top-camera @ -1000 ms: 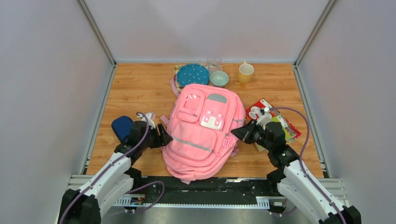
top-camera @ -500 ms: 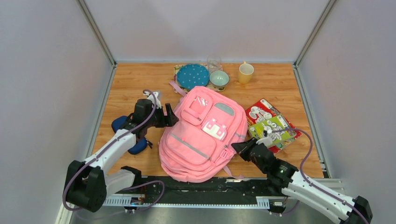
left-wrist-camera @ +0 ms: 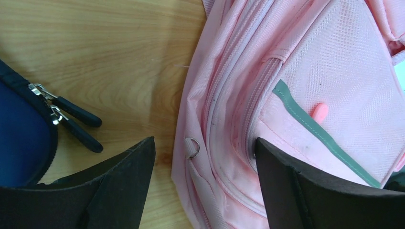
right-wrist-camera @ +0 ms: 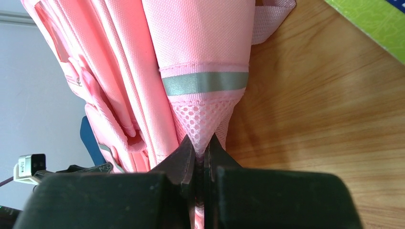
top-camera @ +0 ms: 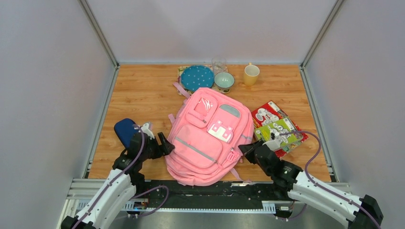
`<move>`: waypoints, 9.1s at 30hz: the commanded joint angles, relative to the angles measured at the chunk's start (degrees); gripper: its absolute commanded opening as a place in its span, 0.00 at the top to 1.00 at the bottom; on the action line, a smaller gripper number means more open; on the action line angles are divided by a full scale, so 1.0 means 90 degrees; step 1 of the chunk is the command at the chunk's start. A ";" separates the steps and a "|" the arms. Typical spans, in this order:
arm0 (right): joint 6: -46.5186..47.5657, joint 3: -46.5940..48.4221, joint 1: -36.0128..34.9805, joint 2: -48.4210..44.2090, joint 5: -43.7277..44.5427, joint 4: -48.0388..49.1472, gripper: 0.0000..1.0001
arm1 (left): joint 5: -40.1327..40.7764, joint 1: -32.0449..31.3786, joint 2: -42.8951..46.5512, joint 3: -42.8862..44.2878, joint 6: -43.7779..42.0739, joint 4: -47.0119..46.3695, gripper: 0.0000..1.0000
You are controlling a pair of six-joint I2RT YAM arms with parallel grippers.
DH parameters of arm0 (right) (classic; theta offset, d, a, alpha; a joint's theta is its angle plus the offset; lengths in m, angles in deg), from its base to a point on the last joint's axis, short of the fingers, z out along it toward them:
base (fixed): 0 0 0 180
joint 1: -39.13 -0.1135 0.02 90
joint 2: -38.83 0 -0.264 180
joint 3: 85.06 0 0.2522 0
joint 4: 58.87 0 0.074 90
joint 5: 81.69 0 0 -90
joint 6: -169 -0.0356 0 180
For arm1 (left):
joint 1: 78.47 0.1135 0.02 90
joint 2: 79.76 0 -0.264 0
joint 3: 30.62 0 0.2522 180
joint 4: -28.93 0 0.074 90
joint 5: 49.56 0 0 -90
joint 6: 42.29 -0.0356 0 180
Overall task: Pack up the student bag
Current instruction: Adjust the student bag at the center of the board, then unzip the student bag at the center of the board.
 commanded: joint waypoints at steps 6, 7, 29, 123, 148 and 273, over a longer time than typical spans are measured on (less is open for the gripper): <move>0.0273 0.0206 0.0017 -0.0478 0.0613 -0.0016 1.00 | -0.0748 -0.0154 0.0206 -0.1006 0.0729 -0.0779 0.72; 0.0342 0.0206 0.0017 -0.0468 0.0497 0.0014 1.00 | -0.0806 -0.0154 0.0157 -0.1026 0.0710 -0.0937 0.78; 0.0548 0.0684 -0.1301 0.1337 0.0506 0.0960 0.87 | 0.0140 -0.0125 -0.4255 0.3630 -0.2054 -0.1038 1.00; 0.2003 0.1672 0.0964 -0.0496 -0.1623 -0.1002 1.00 | 0.4391 -0.7011 -0.4913 0.1427 0.0817 -0.3447 0.19; 0.1320 0.1290 0.0681 -0.0302 -0.1165 -0.0680 1.00 | 0.3363 -0.6500 -0.2930 0.0897 -0.0315 -0.3458 0.18; 0.2754 0.2110 0.0701 -0.0771 -0.1595 -0.2310 1.00 | 0.5258 -0.7302 -0.4885 0.0252 -0.0785 -0.6860 1.00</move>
